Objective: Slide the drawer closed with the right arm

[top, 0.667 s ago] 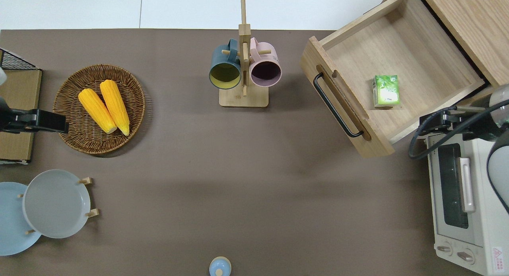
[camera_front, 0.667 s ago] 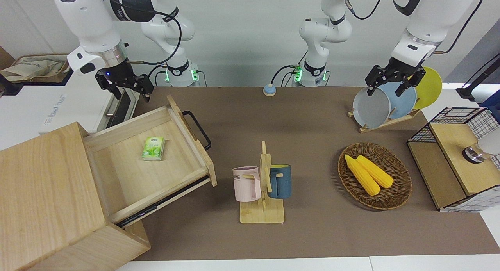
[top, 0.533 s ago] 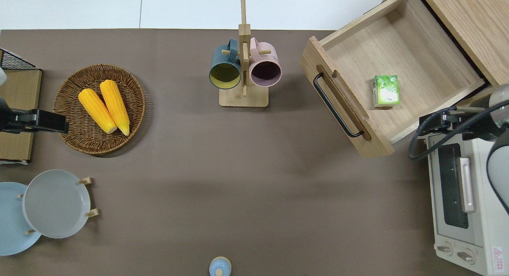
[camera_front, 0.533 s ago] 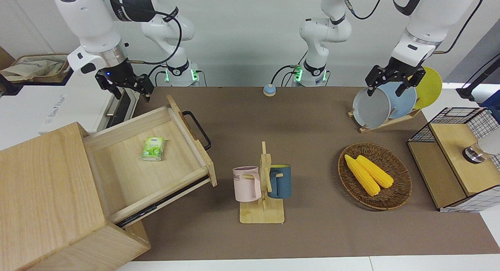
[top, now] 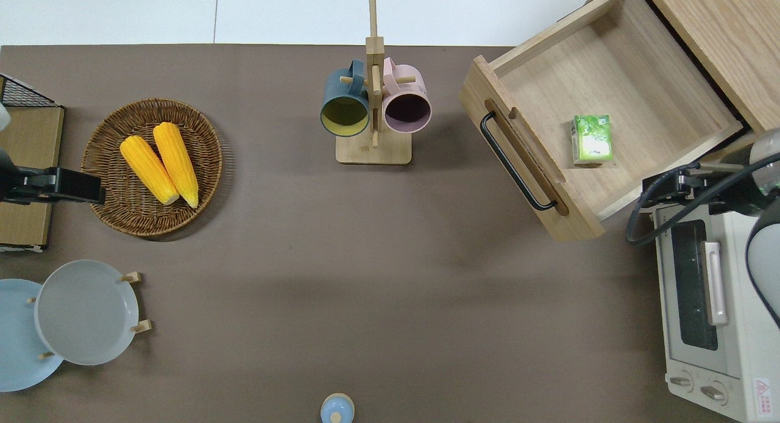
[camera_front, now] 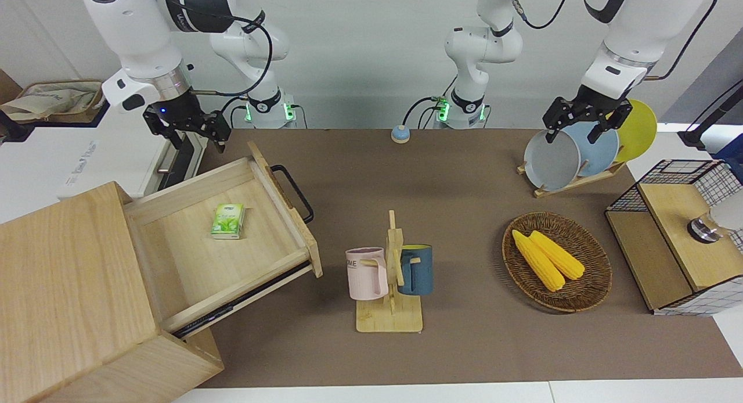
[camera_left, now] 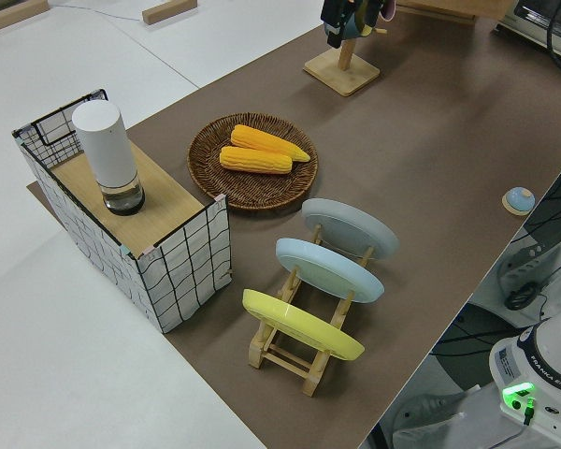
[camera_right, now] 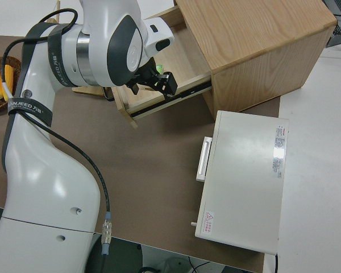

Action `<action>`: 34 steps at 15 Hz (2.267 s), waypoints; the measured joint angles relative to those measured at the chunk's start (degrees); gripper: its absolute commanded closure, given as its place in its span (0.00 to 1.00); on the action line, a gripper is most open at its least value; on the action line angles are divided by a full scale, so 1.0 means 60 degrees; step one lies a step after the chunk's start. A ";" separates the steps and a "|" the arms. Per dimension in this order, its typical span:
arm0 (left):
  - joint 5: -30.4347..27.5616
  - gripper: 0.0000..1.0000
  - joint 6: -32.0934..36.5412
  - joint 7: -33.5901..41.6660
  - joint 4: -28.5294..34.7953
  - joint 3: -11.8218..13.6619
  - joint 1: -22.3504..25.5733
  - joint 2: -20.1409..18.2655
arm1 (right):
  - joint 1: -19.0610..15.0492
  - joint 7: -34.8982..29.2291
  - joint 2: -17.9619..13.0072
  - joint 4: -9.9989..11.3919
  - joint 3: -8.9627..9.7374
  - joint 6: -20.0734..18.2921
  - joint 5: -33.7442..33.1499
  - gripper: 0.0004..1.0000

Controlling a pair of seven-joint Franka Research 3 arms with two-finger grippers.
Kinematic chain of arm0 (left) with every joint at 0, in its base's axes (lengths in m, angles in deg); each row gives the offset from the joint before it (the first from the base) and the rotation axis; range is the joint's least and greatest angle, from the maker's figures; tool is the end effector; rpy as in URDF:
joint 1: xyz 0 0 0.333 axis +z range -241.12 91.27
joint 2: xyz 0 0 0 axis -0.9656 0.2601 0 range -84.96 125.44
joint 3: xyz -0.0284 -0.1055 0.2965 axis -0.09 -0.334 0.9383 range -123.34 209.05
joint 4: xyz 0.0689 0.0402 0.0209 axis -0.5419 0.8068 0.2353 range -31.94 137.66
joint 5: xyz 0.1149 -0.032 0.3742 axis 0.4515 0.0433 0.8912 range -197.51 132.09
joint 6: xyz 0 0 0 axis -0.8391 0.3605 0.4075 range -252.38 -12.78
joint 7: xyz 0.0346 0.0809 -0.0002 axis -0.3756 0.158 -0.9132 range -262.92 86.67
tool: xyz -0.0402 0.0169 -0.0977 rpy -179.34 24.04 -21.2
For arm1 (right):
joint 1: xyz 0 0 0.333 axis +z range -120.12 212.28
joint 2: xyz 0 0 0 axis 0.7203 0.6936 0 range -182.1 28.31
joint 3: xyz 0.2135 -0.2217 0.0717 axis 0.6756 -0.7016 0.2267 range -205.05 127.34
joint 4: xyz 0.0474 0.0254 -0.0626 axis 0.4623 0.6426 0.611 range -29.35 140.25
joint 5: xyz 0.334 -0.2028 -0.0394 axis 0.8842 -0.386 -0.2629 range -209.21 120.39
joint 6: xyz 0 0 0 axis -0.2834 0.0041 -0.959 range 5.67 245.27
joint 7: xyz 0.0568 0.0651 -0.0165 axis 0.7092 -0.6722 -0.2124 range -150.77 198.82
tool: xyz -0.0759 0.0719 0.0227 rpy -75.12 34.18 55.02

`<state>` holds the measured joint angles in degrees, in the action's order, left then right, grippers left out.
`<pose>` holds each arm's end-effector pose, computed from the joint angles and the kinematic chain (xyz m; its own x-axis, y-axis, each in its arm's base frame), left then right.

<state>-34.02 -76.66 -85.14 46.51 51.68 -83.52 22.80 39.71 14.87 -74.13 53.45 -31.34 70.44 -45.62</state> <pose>0.5673 -0.0024 0.6382 0.9985 -0.0487 0.0251 -0.0491 -0.9987 0.0146 0.5680 0.0073 0.6018 0.9896 -0.1392 -0.0366 -0.1386 -0.9901 0.0208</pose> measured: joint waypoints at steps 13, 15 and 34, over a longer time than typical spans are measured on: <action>0.0000 0.00 0.0000 0.0000 0.0000 0.0000 0.0000 0.0000 | 0.0015 0.0055 0.0059 -0.0206 0.0039 -0.0052 -0.0002 1.00; 0.0000 0.00 0.0000 0.0000 0.0000 0.0000 0.0000 0.0000 | 0.0027 0.0057 0.0059 -0.0211 0.0052 -0.0054 -0.0002 1.00; 0.0000 0.00 0.0000 0.0000 0.0000 0.0000 0.0000 0.0000 | 0.0239 0.0064 -0.0565 -0.1227 0.0151 -0.2255 -0.0001 1.00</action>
<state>-34.02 -76.66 -85.14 46.51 51.68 -83.52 22.80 41.14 15.26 -77.52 46.09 -30.44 56.91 -45.63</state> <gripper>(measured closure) 0.000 0.991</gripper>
